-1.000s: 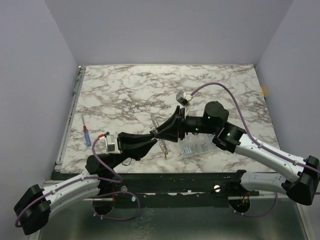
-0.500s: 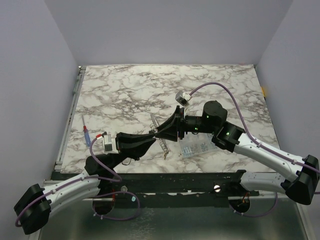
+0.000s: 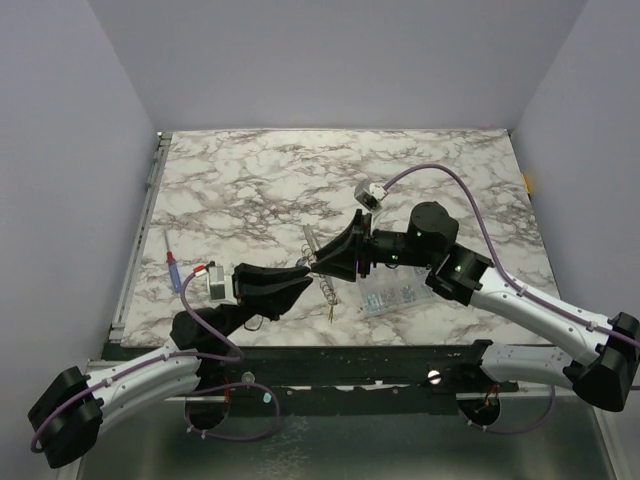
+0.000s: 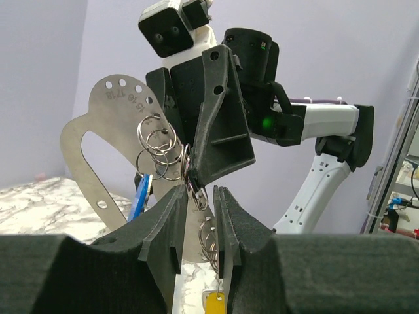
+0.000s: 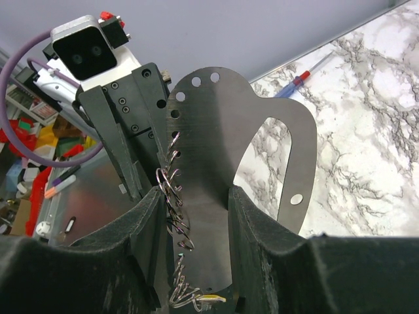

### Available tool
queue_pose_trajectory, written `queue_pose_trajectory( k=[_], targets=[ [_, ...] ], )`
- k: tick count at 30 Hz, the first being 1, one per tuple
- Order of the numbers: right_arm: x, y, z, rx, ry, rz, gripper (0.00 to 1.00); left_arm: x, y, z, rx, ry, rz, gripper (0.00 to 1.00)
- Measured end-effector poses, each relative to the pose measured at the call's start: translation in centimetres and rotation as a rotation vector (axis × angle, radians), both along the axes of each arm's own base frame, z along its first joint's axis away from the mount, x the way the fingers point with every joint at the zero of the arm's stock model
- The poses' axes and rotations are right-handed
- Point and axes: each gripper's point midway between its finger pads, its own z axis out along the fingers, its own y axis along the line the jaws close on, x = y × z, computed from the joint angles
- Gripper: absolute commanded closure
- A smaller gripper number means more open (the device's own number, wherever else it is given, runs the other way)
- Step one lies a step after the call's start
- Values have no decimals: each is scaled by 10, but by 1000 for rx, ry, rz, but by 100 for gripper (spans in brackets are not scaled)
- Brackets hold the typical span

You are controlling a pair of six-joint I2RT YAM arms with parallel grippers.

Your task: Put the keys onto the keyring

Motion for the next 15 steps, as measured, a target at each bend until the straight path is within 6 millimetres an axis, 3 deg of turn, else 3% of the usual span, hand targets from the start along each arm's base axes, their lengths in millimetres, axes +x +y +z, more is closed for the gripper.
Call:
queue_pose_trajectory(
  k=[15],
  targets=[
    [3,1,7,26,-6,-15,82,9,-7,-12,25,63,-1,74]
  ],
)
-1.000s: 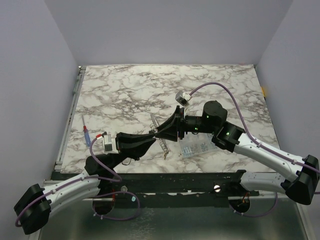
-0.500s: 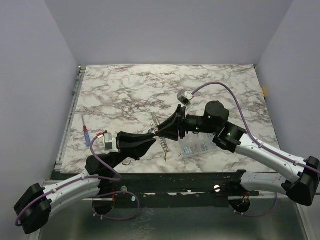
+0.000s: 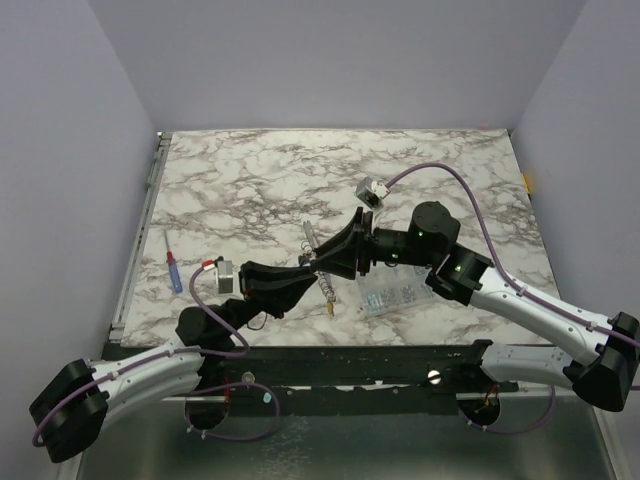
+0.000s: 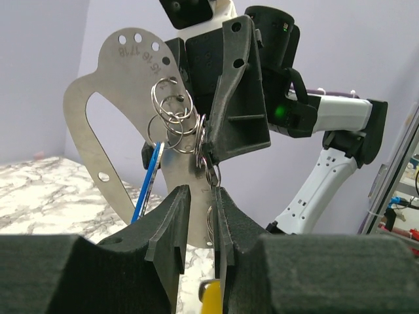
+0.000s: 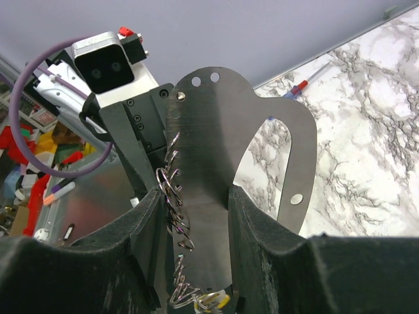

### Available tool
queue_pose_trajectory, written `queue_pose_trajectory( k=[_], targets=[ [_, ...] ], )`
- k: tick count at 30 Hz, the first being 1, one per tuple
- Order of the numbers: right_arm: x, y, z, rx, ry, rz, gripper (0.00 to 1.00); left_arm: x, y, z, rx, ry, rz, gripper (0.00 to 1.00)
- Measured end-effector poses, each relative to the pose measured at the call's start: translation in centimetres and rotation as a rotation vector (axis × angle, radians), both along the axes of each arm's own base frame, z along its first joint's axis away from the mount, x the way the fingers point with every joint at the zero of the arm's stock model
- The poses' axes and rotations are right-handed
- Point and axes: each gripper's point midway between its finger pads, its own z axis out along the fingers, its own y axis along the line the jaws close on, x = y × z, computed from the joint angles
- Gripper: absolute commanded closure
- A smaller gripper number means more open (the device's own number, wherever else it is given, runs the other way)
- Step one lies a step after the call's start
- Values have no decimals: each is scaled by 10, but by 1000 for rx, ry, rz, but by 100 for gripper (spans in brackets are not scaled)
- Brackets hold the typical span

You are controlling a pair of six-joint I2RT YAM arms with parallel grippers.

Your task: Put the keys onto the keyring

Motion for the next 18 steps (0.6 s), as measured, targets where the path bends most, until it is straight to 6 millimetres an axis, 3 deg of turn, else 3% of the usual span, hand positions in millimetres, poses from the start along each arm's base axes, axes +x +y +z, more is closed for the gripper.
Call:
queue_pose_trajectory(
  k=[18],
  targets=[
    [1,2,-4,-3,6,1,82,-3,7,15,-47,-15,5,75]
  ],
)
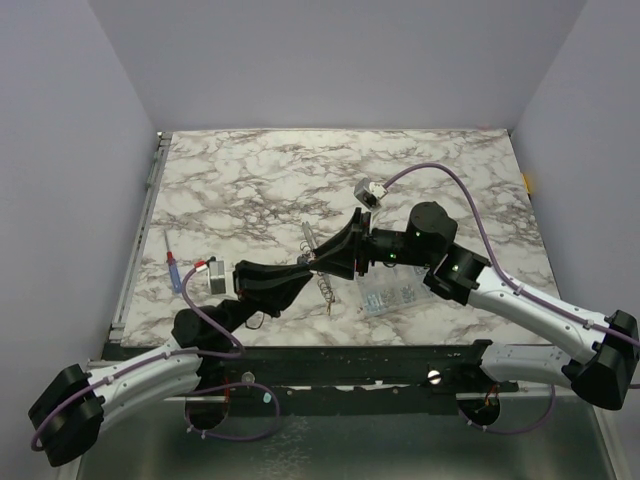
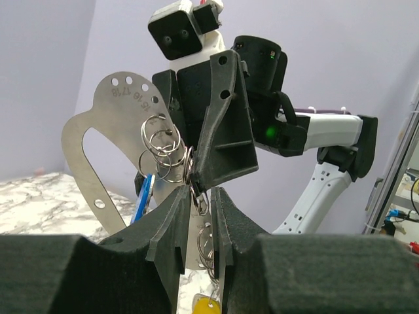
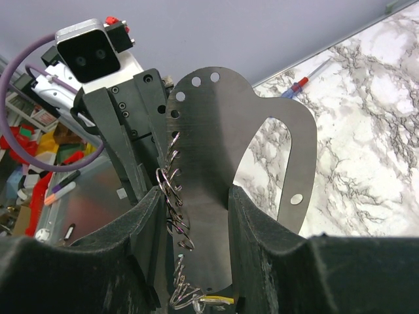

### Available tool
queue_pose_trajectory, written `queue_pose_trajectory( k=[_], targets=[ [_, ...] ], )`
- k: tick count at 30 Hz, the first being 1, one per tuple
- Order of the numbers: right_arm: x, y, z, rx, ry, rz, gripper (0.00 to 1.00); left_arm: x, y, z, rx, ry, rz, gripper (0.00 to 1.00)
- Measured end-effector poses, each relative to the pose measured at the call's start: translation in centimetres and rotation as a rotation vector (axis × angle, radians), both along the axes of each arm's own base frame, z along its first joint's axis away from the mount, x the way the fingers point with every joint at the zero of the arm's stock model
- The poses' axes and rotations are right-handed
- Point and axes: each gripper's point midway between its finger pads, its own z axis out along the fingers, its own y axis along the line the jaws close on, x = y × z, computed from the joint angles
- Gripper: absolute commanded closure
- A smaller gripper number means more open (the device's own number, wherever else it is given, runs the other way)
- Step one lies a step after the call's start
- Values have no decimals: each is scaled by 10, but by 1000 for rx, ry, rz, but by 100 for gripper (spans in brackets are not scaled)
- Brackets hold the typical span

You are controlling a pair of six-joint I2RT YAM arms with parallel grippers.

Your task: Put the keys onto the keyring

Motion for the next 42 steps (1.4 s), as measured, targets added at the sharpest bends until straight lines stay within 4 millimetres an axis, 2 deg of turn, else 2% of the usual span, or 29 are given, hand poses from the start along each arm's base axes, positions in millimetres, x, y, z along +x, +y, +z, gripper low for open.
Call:
queue_pose_trajectory(
  k=[9,36,38,39,41,42],
  targets=[
    [1,1,1,5,-1,0,82,6,-8,-13,36,41,-7,75],
    [0,6,6,38,-14,25,82,9,-1,-3,-15,52,14,78],
    [0,6,6,42,-12,24,82,9,-2,-3,-16,55,12,81],
    [0,6,6,44,-12,24,82,9,-2,-4,-17,56,12,85],
    [1,6,6,44,-12,22,82,10,-2,-4,-19,58,9,100],
    [1,6,6,45,-13,22,82,10,-2,-4,-20,59,8,100]
  ],
)
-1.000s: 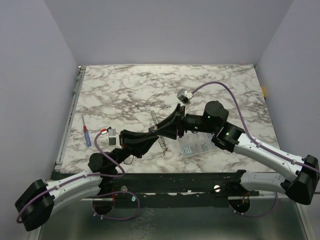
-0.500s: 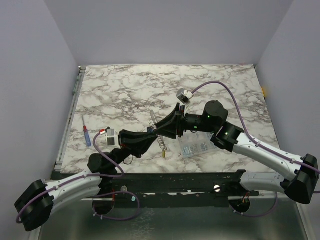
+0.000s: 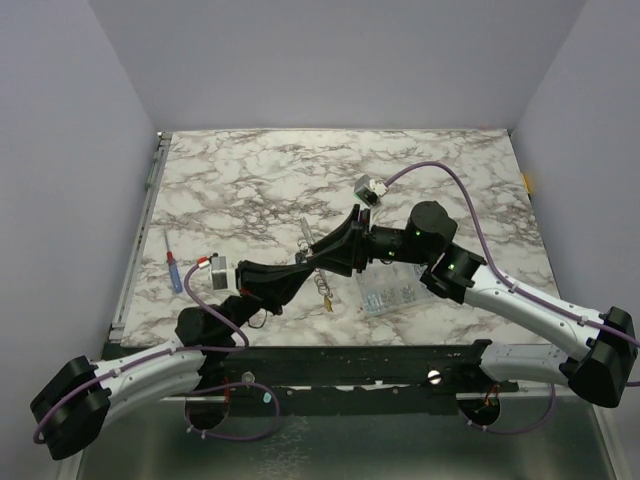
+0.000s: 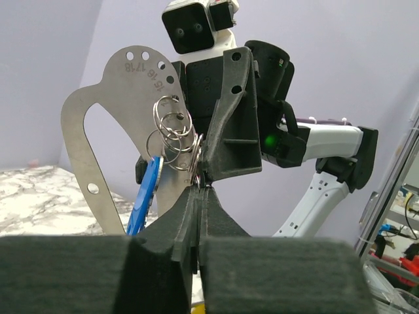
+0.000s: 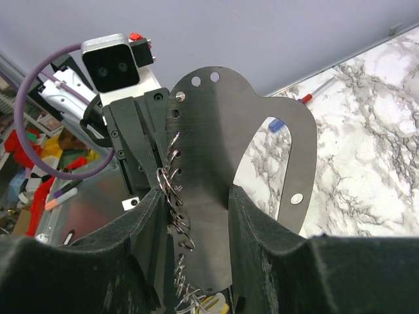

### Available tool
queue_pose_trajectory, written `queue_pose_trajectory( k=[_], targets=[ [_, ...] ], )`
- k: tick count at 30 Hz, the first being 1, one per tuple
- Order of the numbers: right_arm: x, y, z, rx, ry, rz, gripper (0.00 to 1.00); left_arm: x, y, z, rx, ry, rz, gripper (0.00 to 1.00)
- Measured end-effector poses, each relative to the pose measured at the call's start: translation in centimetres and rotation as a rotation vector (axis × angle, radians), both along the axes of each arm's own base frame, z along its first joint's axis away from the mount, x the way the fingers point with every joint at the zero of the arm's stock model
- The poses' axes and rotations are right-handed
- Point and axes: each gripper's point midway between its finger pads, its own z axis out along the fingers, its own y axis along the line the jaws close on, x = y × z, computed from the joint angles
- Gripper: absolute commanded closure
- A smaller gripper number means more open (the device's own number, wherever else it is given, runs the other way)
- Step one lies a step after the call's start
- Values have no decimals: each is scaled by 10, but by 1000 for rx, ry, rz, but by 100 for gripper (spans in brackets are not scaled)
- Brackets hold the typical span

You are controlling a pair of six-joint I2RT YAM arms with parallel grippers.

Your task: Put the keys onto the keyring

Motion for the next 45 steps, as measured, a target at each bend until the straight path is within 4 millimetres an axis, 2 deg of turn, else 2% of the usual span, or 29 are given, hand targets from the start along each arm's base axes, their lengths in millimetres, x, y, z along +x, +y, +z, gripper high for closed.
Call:
queue_pose_trajectory(
  k=[2,3,9,11,20,26,30,34,42,45],
  targets=[
    [1,0,1,4,-2,-3,79,0,0,1,-4,0,0,100],
    [2,0,1,5,-4,-5,74,1,0,1,-6,3,1,100],
    [7,-1,1,9,2,-31,28,8,-2,0,15,-7,38,100],
    [8,-1,0,5,14,-39,21,13,-4,-2,47,-19,68,100],
    [10,0,-3,0,60,-68,14,28,-16,-7,188,-72,142,100],
    [22,-5,-18,-52,110,-152,3,34,-20,-16,268,-78,169,100],
    [33,-10,-27,-97,142,-234,2,36,-20,-15,316,-93,190,100],
    [41,-16,-25,-119,152,-294,2,37,-18,-16,347,-99,205,100],
    [43,-25,-23,-174,124,-324,2,40,-19,-26,408,-96,215,100],
    [40,-32,-14,-176,62,-320,9,41,-19,-25,425,-102,223,100]
  ],
)
